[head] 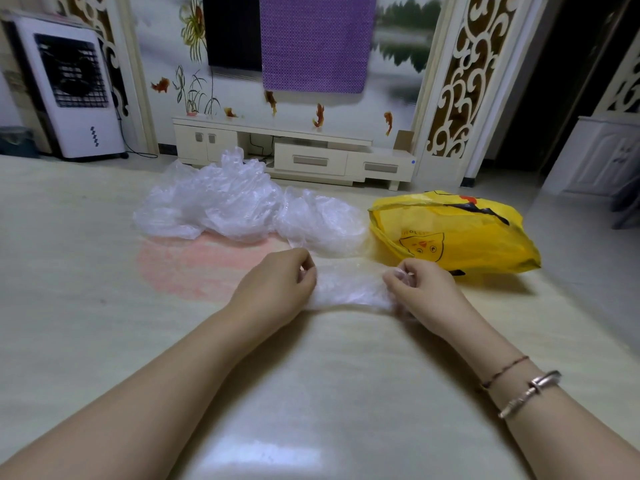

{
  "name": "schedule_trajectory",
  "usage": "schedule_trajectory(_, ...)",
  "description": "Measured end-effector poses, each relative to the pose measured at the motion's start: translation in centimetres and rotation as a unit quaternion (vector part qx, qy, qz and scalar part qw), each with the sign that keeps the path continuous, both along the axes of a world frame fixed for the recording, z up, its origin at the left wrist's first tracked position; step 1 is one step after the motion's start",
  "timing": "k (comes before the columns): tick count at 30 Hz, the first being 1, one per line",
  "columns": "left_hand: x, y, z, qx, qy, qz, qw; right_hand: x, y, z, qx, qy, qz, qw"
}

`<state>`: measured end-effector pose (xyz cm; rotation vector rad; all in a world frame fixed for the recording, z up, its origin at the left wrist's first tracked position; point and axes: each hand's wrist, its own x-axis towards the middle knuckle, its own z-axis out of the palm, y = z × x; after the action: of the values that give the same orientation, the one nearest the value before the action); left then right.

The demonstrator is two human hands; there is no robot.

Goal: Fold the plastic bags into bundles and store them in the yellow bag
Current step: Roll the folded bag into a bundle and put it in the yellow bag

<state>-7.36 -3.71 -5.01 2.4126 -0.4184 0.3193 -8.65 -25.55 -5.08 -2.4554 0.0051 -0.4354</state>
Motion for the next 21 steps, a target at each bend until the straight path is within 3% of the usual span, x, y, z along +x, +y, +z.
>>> schedule_trajectory(9,0.1,-0.5,0.0,0.183,-0.045,0.098,0.977,0.0,0.8,0.1,-0.15,0.02,-0.042,0.988)
schedule_trajectory(12,0.0,-0.3,0.0,0.206,-0.061,0.113,0.97,0.1,0.6,-0.1,-0.148,0.035,-0.043,0.988)
schedule_trajectory(14,0.1,0.0,-0.3,0.152,-0.061,0.091,0.982,0.3,0.6,-0.1,-0.082,0.037,-0.022,0.996)
schedule_trajectory(17,0.2,0.2,0.1,-0.06,-0.027,0.002,0.998,0.1,0.3,0.9,0.108,0.049,0.05,0.992)
schedule_trajectory(19,-0.4,-0.3,1.2,-0.169,-0.01,-0.046,0.985,-0.6,0.1,2.1,0.237,0.078,0.1,0.963)
schedule_trajectory(21,-1.2,-0.7,2.5,-0.236,0.03,-0.074,0.968,-1.5,-0.1,3.2,0.365,0.127,0.15,0.91)
